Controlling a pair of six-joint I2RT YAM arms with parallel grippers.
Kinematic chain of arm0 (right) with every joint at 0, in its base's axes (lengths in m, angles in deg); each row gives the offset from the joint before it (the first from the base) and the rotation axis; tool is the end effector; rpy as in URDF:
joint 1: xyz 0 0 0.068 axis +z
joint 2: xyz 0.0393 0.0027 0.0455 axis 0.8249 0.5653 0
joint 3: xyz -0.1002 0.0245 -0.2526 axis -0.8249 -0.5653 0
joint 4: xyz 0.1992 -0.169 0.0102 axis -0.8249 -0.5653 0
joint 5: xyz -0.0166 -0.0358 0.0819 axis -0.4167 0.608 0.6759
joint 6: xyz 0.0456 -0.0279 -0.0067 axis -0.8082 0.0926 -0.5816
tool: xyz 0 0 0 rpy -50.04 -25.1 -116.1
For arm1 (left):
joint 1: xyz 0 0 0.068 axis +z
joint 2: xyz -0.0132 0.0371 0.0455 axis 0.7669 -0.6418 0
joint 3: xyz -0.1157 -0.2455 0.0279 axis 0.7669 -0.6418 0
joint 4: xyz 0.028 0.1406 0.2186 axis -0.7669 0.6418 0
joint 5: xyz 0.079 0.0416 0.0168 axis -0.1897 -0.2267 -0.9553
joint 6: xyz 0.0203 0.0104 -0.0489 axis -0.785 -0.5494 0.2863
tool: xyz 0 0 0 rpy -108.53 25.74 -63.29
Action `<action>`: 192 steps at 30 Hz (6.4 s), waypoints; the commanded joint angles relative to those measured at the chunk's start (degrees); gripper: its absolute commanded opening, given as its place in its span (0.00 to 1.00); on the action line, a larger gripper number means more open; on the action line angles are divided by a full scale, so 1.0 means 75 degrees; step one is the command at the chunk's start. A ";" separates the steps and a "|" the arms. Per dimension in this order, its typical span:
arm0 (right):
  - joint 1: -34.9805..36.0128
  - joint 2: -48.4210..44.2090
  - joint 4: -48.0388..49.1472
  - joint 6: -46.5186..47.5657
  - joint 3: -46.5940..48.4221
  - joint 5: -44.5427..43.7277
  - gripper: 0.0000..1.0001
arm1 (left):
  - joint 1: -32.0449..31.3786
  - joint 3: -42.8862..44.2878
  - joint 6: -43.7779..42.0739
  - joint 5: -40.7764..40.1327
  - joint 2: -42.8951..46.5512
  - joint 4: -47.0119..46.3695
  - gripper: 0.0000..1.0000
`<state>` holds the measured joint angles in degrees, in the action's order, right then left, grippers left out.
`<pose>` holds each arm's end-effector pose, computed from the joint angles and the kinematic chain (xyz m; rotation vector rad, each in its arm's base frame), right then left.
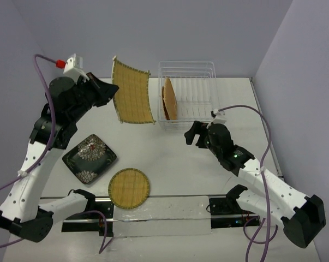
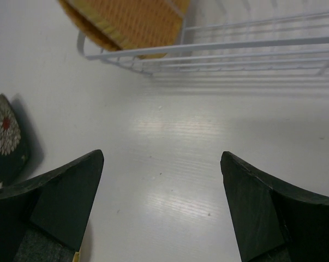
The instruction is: Load the plates into the dish rack
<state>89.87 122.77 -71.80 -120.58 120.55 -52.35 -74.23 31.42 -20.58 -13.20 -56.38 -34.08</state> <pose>0.1689 0.1045 0.2669 0.1368 2.0480 0.4848 0.1937 -0.0877 0.4772 -0.1990 1.7709 -0.8157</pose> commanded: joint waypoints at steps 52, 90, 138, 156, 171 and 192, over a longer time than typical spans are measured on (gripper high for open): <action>-0.3260 -0.1091 -0.0886 0.0225 -0.0527 -0.0778 0.96 | -0.2299 0.7038 -0.1195 -0.2221 -0.7154 0.1020 0.00; -0.3319 -0.0756 -0.0863 0.0237 -0.0585 -0.0686 0.97 | -0.2158 0.6989 -0.0503 -0.2209 -0.8080 0.1111 0.00; -0.3305 -0.1250 -0.0766 0.0765 -0.0502 0.0813 1.00 | -0.2311 0.5887 -0.1396 -0.2559 -0.6001 0.0906 0.90; 0.0451 0.0947 0.0665 0.1717 -0.0336 0.4741 1.00 | -0.2279 -0.2179 0.2994 -0.3039 -0.0273 0.1330 0.99; 0.2744 0.5098 0.2471 0.1668 0.1060 0.6323 1.00 | -0.2294 -0.5645 0.5906 -0.2537 0.2764 0.3272 0.99; 0.2916 0.7830 0.2697 0.0802 0.2150 0.7184 0.74 | -0.2299 -0.5632 0.5654 -0.2938 0.3103 0.3007 0.99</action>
<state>111.47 179.50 -49.39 -113.93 136.20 4.97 -91.24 -12.02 22.72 -33.54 -34.39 -10.04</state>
